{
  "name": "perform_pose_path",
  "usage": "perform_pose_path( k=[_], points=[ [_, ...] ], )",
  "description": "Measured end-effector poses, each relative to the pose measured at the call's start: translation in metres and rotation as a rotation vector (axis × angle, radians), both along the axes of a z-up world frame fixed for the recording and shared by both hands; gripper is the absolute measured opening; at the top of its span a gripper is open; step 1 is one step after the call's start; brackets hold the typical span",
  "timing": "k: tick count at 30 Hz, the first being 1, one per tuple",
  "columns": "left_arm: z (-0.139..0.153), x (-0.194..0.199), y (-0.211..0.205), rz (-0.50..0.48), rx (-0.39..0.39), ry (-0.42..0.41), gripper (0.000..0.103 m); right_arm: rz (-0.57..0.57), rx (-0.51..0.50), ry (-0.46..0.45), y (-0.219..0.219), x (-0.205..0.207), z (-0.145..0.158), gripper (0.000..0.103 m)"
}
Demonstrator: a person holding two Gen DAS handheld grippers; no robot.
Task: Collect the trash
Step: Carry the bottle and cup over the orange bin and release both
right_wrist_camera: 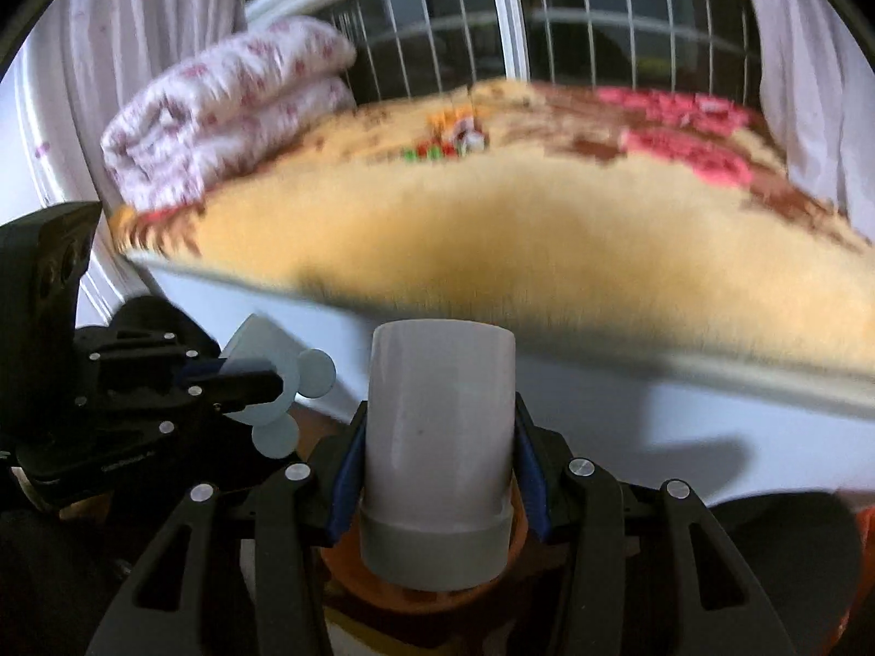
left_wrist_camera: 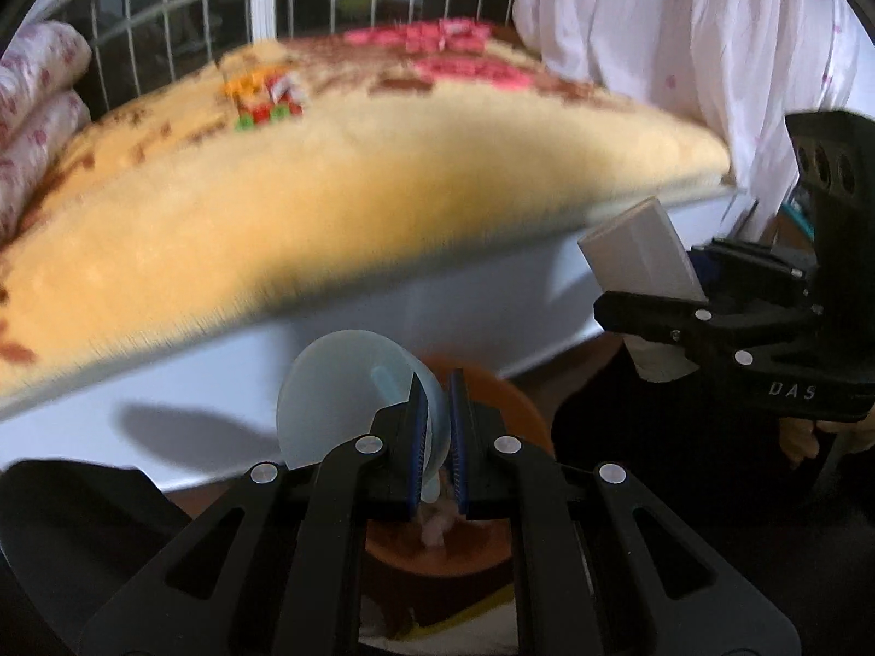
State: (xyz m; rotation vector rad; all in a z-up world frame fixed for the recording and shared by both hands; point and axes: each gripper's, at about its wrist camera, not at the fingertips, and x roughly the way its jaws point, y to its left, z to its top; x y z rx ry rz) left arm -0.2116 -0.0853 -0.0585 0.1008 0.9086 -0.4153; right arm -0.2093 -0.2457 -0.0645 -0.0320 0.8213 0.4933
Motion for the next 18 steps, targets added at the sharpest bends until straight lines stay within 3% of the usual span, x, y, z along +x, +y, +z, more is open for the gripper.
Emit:
perform_pose_path(
  k=[8,18],
  points=[
    [-0.042,0.018,0.000,0.007,0.034,0.136,0.008,0.012,-0.083,0.142,0.014,0.017,-0.045,0.047],
    [-0.103,0.053,0.004,0.075,0.141,0.322,0.008,0.025,-0.155,0.295,0.033,0.040,-0.097,0.047]
  ],
)
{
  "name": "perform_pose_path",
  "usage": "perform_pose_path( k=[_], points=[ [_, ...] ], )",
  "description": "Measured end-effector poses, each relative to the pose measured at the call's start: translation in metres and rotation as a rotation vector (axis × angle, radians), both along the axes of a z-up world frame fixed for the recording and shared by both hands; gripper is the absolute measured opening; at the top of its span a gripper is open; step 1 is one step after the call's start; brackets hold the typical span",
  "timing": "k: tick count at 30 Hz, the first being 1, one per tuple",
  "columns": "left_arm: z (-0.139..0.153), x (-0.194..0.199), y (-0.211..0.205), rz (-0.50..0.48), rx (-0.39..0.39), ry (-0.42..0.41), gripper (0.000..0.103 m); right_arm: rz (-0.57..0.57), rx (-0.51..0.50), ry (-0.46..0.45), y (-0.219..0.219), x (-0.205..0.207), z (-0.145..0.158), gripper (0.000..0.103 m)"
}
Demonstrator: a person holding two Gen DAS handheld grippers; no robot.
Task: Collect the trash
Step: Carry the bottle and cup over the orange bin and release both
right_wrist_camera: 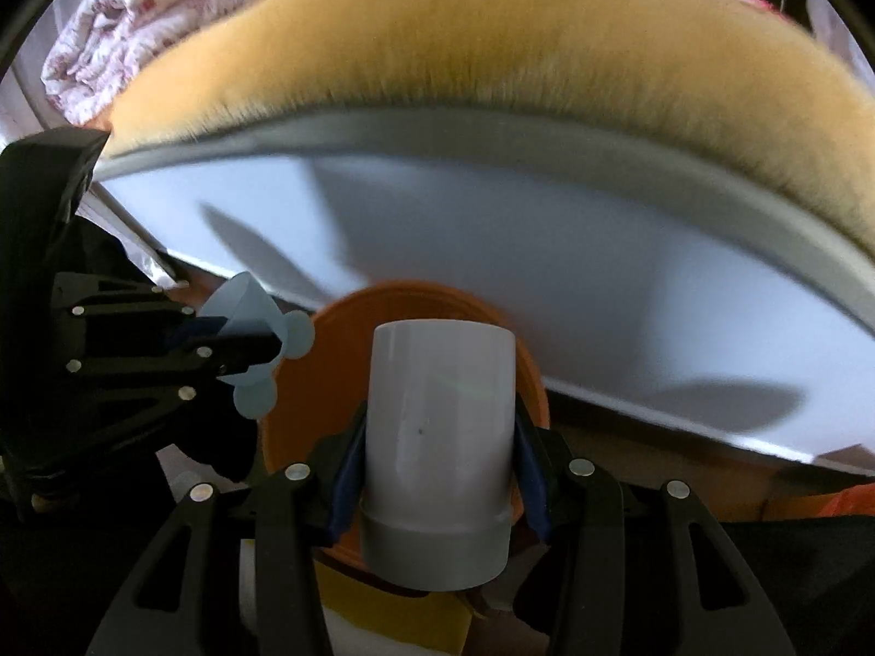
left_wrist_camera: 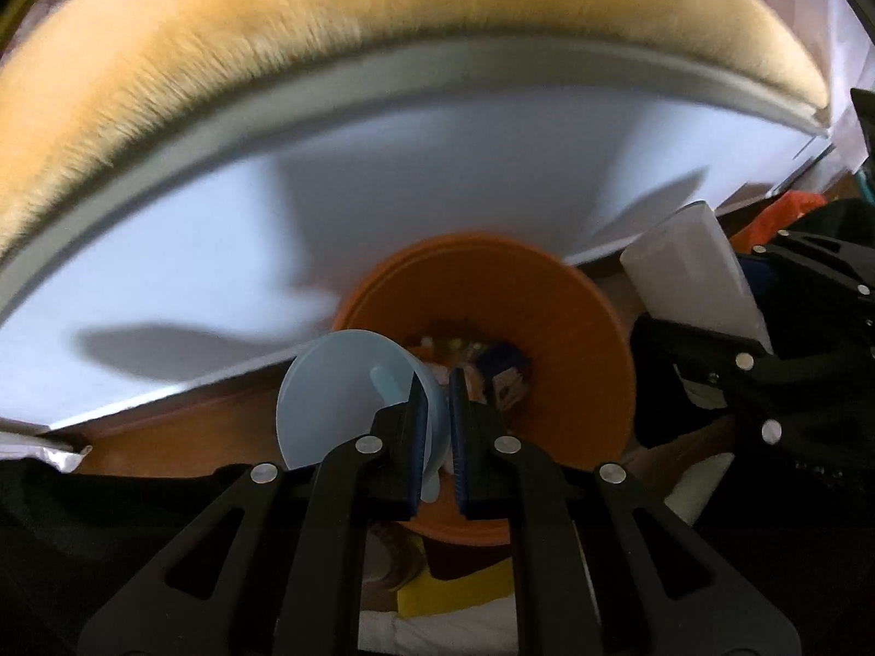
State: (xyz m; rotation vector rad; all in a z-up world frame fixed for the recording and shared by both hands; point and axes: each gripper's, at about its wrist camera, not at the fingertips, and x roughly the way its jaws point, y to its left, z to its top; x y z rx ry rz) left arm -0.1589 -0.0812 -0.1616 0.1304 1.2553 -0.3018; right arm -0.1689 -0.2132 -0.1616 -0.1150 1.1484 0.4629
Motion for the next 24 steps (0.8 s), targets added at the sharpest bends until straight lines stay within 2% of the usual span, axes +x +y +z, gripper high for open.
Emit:
perform_pose_path(
  k=[4,10,12,13,14,15,24],
  points=[
    [-0.022,0.005,-0.003,-0.004,0.039,0.052,0.008,0.005,-0.028,0.068,0.005,0.006,-0.022,0.047],
    [-0.039,0.011,0.002,-0.001,0.059,0.104,0.008,0.005,-0.057,0.121,0.007,0.012,-0.038,0.048],
    [-0.044,0.014,0.003,0.009,0.080,0.121,0.017,0.004,-0.074,0.148,0.008,0.014,-0.045,0.051],
    [-0.047,0.017,0.002,0.015,0.084,0.132,0.039,-0.002,-0.078,0.154,0.007,0.014,-0.046,0.059],
    [-0.048,0.017,0.003,0.022,0.088,0.135,0.057,-0.008,-0.079,0.157,0.006,0.014,-0.047,0.061],
    [-0.048,0.017,0.004,0.030,0.088,0.131,0.060,-0.017,-0.073,0.159,0.005,0.014,-0.047,0.061],
    [-0.043,0.015,0.008,0.036,0.048,0.146,0.060,-0.059,-0.036,0.144,-0.010,0.015,-0.036,0.062]
  ],
)
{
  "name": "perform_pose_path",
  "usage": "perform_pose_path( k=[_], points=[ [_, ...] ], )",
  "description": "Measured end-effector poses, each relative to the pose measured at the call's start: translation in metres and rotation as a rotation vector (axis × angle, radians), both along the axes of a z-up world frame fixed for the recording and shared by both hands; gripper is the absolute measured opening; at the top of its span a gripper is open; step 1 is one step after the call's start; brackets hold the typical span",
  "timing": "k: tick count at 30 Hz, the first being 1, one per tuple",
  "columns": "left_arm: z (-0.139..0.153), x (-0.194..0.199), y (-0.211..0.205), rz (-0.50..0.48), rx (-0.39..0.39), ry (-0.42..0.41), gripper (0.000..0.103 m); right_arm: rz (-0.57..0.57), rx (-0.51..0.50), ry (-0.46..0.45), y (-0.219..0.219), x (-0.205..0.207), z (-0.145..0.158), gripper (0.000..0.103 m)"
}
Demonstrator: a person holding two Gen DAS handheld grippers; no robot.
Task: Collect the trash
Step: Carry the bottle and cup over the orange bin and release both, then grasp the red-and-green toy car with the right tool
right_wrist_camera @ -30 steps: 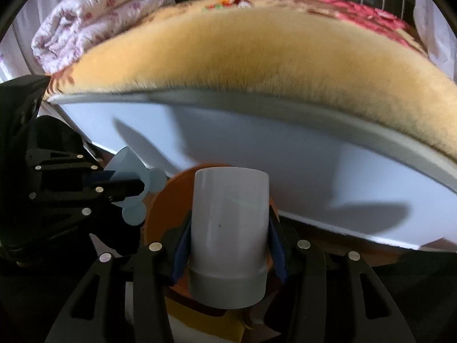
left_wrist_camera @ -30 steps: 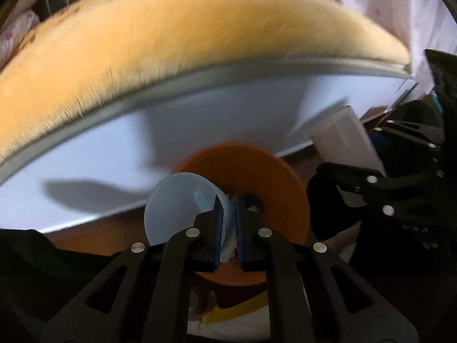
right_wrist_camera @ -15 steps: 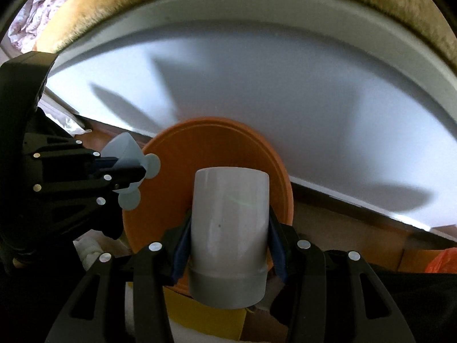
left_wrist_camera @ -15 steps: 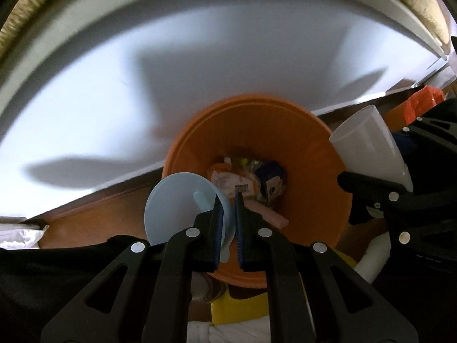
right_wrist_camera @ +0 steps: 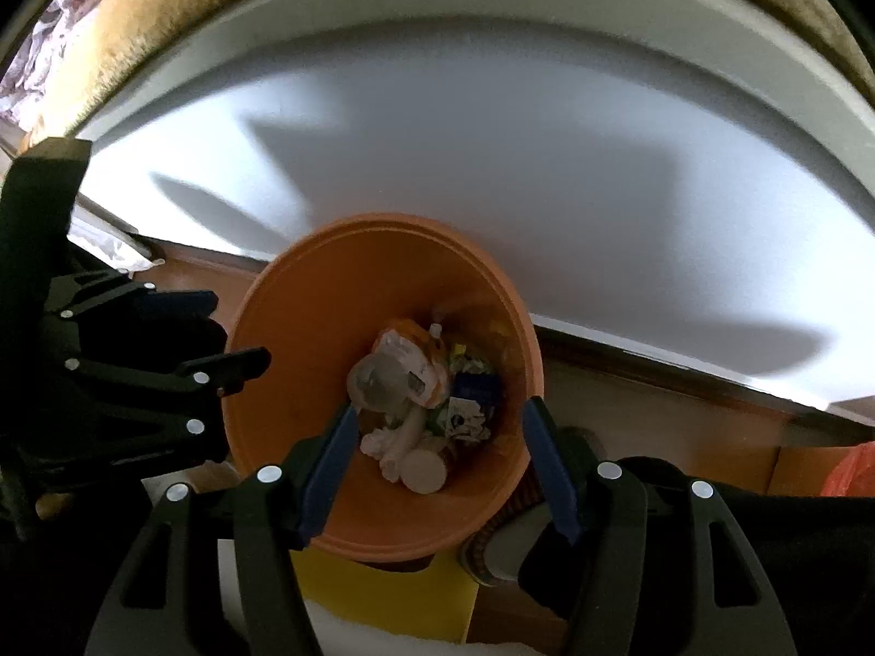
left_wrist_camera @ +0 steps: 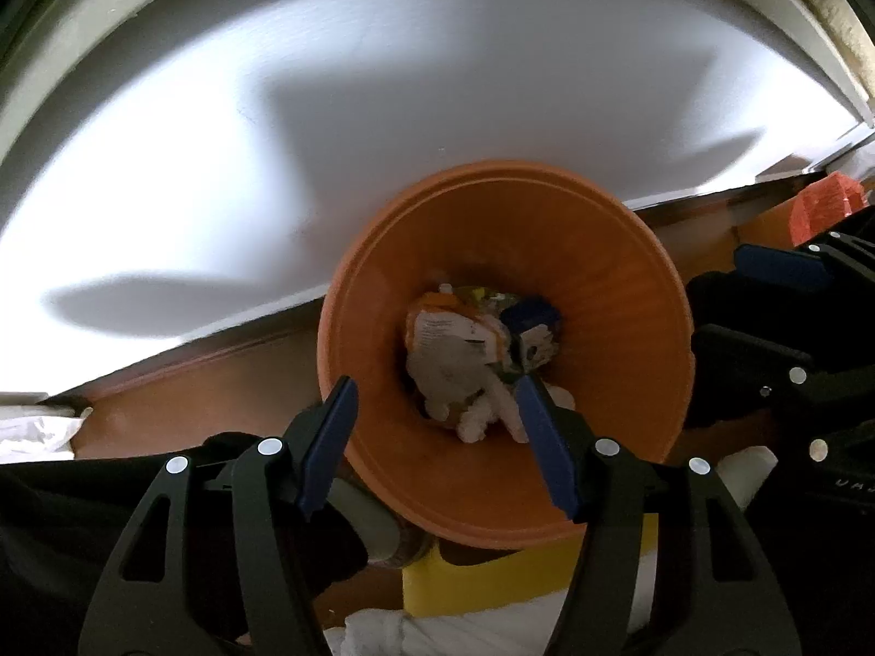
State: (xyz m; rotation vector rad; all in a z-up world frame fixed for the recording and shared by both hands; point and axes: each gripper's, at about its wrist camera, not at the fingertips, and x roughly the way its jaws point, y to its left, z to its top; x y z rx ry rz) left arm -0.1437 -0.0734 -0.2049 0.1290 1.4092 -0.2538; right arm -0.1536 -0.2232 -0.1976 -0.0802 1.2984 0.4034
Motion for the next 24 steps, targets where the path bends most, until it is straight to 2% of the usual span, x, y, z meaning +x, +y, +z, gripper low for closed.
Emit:
perform_pose_path(
  k=[4,7,10,12,14,19,22,24],
  points=[
    [0.012,-0.005,0.001,-0.016,-0.054,-0.012,0.060,0.001,0.032,-0.032,-0.008,-0.006,0.018,0.062],
    [0.038,-0.012,0.003,-0.043,-0.098,-0.056,0.060,0.028,0.066,-0.102,-0.015,-0.017,0.047,0.062],
    [0.078,-0.022,0.008,-0.082,-0.109,-0.155,0.061,0.069,0.107,-0.198,-0.022,-0.027,0.084,0.062],
    [0.104,-0.024,0.012,-0.093,-0.105,-0.221,0.069,0.088,0.142,-0.266,-0.027,-0.028,0.113,0.062],
    [0.136,-0.020,0.023,-0.081,-0.086,-0.318,0.072,0.094,0.176,-0.349,-0.032,-0.023,0.144,0.068],
    [0.183,0.016,0.052,0.048,-0.060,-0.472,0.079,0.114,0.244,-0.481,-0.026,0.024,0.201,0.070],
    [0.195,0.046,0.069,0.125,-0.034,-0.537,0.080,0.161,0.268,-0.498,-0.008,0.068,0.211,0.070],
    [0.200,0.066,0.073,0.137,-0.020,-0.555,0.081,0.207,0.264,-0.483,0.014,0.108,0.209,0.070]
  ],
)
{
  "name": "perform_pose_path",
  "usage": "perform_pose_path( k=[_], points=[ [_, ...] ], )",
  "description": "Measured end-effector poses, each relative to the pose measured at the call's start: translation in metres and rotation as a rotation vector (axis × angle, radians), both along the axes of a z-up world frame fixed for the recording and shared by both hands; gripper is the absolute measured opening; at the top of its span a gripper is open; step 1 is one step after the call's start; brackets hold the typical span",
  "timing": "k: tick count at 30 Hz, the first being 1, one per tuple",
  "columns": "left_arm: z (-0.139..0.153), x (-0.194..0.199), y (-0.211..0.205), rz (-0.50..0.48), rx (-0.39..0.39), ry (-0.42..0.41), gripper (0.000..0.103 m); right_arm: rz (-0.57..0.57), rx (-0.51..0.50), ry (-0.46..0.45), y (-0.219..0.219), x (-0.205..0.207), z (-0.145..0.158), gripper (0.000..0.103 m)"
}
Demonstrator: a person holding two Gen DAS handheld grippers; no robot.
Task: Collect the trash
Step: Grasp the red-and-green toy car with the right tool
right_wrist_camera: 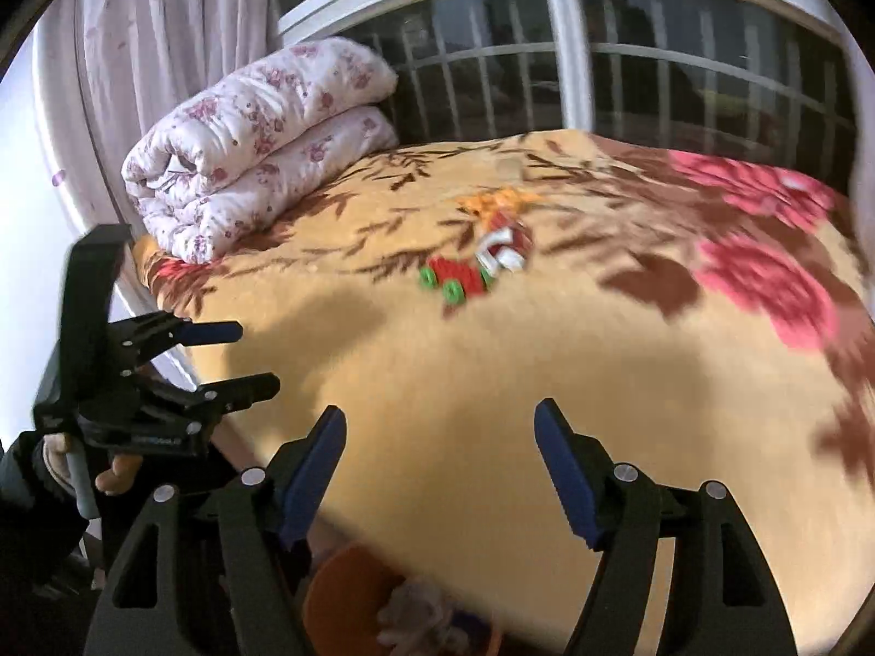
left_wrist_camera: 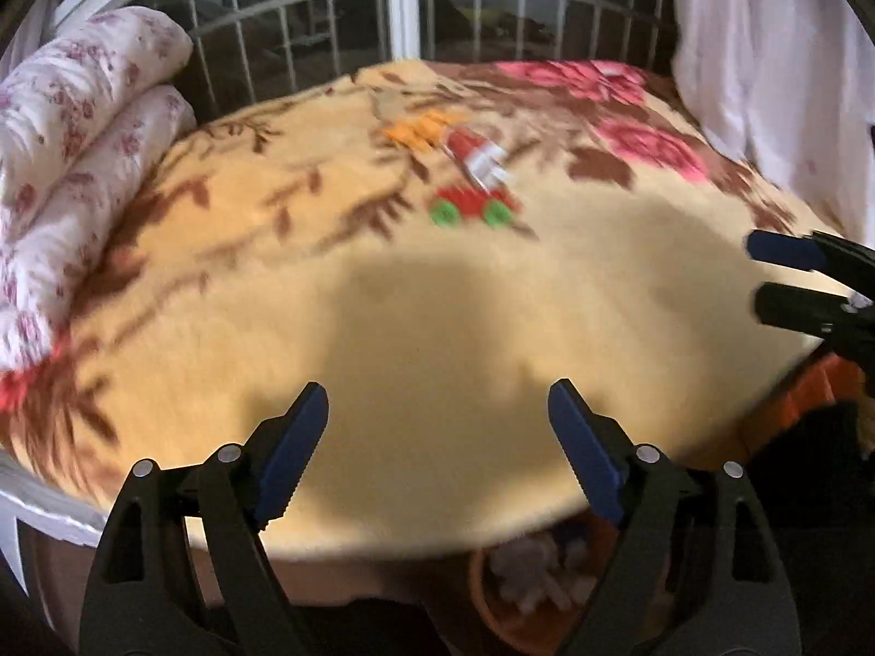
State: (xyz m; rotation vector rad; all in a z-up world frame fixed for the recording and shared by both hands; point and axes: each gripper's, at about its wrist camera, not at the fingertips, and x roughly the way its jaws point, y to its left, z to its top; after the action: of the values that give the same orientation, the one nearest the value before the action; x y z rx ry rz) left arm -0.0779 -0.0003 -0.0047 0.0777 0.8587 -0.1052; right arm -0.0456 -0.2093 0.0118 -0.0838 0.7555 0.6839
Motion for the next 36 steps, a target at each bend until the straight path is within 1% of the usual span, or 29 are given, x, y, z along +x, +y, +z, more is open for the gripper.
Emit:
perform_pose_path(
  k=[2,4,6,7,11,14,16,18,20,21,22,23,24,25,26,27,30,31,33,35,36],
  points=[
    [0.002,0.021,0.002,0.021,0.037,-0.014,0.081,0.043,-0.023,0.015,0.018,0.032,-0.004,0.070],
    [0.000,0.041,0.006,0.026,0.079,-0.024,0.081,0.096,-0.047,0.031,0.039,0.068,-0.009,0.067],
    [-0.007,0.055,0.008,0.040,0.109,-0.026,0.081,0.140,-0.066,0.039,0.055,0.090,-0.014,0.067],
    [-0.009,0.061,0.012,0.043,0.110,-0.024,0.081,0.159,-0.085,0.047,0.065,0.102,-0.018,0.067],
    [-0.016,0.065,0.028,0.061,0.064,-0.021,0.081,0.213,-0.119,0.110,0.087,0.140,-0.035,0.067],
    [-0.021,0.069,0.035,0.081,0.046,-0.005,0.081,0.261,-0.170,0.162,0.100,0.163,-0.054,0.066],
    [-0.021,0.071,0.040,0.088,0.015,-0.003,0.081,0.304,-0.170,0.208,0.108,0.176,-0.063,0.066],
    [-0.021,0.072,0.043,0.091,-0.011,0.001,0.081,0.344,-0.163,0.220,0.114,0.184,-0.063,0.066],
    [-0.023,0.075,0.046,0.106,-0.032,0.010,0.081,0.368,-0.185,0.218,0.124,0.188,-0.064,0.061],
    [-0.024,0.076,0.047,0.108,-0.037,0.014,0.081,0.373,-0.207,0.217,0.130,0.188,-0.066,0.060],
    [-0.025,0.077,0.048,0.109,-0.044,0.020,0.081,0.376,-0.242,0.201,0.134,0.185,-0.067,0.057],
    [-0.025,0.077,0.048,0.111,-0.048,0.022,0.081,0.380,-0.267,0.184,0.136,0.182,-0.067,0.051],
    [-0.026,0.076,0.048,0.111,-0.047,0.021,0.081,0.379,-0.296,0.168,0.137,0.176,-0.065,0.048],
    [-0.026,0.076,0.048,0.110,-0.044,0.020,0.081,0.369,-0.301,0.169,0.135,0.174,-0.064,0.041],
    [-0.026,0.075,0.048,0.109,-0.040,0.018,0.081,0.358,-0.298,0.178,0.132,0.172,-0.063,0.038],
    [-0.027,0.075,0.046,0.108,-0.033,0.017,0.081,0.339,-0.305,0.172,0.129,0.167,-0.061,0.038],
    [-0.029,0.073,0.041,0.109,-0.001,0.012,0.081,0.300,-0.325,0.105,0.123,0.143,-0.055,0.037],
    [-0.030,0.073,0.040,0.109,0.010,0.008,0.081,0.283,-0.318,0.090,0.118,0.136,-0.052,0.037],
    [-0.029,0.072,0.035,0.103,0.024,-0.006,0.081,0.218,-0.267,0.078,0.100,0.126,-0.042,0.037],
    [-0.025,0.070,0.032,0.079,-0.001,-0.018,0.081,0.145,-0.179,0.083,0.074,0.117,-0.032,0.037],
    [-0.024,0.070,0.030,0.073,-0.013,-0.022,0.081,0.089,-0.108,0.084,0.053,0.110,-0.027,0.037]
  ],
)
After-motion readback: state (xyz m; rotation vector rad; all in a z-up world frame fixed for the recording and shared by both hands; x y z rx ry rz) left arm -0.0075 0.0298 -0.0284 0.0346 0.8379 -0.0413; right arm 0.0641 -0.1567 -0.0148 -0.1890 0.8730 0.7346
